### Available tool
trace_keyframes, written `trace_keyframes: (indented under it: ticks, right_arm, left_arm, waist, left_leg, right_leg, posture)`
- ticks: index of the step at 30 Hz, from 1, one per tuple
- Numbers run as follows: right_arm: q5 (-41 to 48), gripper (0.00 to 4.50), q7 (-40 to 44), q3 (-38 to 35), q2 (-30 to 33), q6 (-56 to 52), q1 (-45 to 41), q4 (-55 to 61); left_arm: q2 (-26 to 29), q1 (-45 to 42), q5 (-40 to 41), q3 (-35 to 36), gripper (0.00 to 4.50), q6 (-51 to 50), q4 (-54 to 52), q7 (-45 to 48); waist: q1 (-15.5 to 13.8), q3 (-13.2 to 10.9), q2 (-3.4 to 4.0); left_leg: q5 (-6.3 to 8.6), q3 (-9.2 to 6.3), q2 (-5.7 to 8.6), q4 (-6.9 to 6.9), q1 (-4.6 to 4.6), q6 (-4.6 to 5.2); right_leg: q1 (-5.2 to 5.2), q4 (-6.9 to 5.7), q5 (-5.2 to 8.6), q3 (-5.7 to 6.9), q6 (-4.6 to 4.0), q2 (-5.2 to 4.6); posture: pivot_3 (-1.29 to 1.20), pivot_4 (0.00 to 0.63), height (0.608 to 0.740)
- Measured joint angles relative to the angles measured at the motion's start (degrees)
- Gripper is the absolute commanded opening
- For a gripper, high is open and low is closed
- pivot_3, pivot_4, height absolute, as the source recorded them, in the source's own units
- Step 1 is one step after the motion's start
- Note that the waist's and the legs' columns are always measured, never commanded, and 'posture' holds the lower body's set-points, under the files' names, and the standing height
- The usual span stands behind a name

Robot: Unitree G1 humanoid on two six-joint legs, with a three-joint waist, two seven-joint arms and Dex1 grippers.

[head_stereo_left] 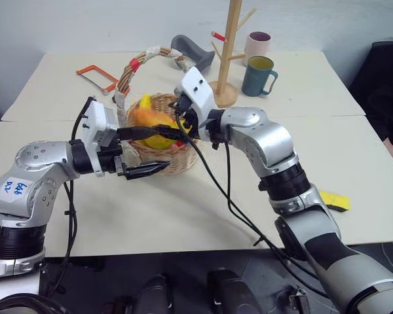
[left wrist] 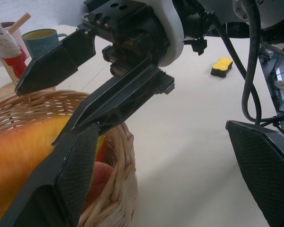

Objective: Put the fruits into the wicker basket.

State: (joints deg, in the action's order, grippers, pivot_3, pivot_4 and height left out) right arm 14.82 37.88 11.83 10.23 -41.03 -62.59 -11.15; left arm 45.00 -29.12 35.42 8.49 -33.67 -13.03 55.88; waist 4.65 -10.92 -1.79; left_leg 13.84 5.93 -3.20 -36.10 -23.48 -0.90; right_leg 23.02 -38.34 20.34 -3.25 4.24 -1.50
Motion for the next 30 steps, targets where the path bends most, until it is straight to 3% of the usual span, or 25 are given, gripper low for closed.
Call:
trace_keyframes:
  ticks: [5,8,20,23,30]
  right_arm:
    - [0.96,4.30,-2.51,-7.05,4.90,-4.04,-0.52,0.21]
    - [0.29,4.30,-4.34,-8.11,4.76,-3.59,-0.75,-2.12]
    - [-4.64,4.30,-8.29,-9.97,-5.60,18.59,-19.10,-41.70]
    - [-5.64,3.72,-8.96,-10.40,-6.74,23.48,-21.16,-49.17]
    - [-7.15,1.27,-8.98,-11.44,-7.29,29.70,-21.83,-57.19]
  left_arm:
    - [0.80,0.19,0.02,1.12,4.50,0.00,-0.05,-0.36]
    - [0.82,-0.07,0.14,1.50,4.50,0.00,-0.07,-0.67]
    - [0.38,-3.35,0.39,-0.41,4.50,-0.09,-0.04,-0.05]
    - [0.36,-3.59,0.40,-0.50,4.50,-0.09,-0.05,-0.06]
    - [0.38,-3.30,0.56,-0.31,4.50,-0.37,-1.02,-0.47]
  waist:
    - [0.03,0.00,0.00]
    - [0.59,0.00,0.00]
    - [1.87,0.00,-0.01]
    - [1.86,-0.01,-0.01]
    - [1.94,-0.01,-0.01]
  left_leg:
    - [0.04,-0.01,0.02,0.05,0.00,0.04]
    - [0.04,0.17,-0.06,0.09,0.07,0.03]
    - [-0.16,0.45,-0.13,0.14,-0.03,-0.31]
    - [-0.16,0.46,-0.11,0.13,-0.06,-0.29]
    - [-0.17,0.45,-0.13,0.12,-0.06,-0.32]
  right_leg:
    - [0.01,0.07,0.00,0.01,0.00,-0.01]
    - [0.08,0.03,0.00,-0.02,0.00,0.05]
    - [0.51,-0.25,0.01,-0.17,-0.01,0.09]
    - [0.51,-0.25,0.00,-0.17,-0.01,0.07]
    - [0.54,-0.31,0.01,-0.17,-0.01,0.08]
  posture:
    - [0.00,0.150,0.740]
    - [0.00,0.150,0.740]
    - [0.00,0.150,0.740]
    - [0.00,0.150,0.740]
    - [0.00,0.150,0.740]
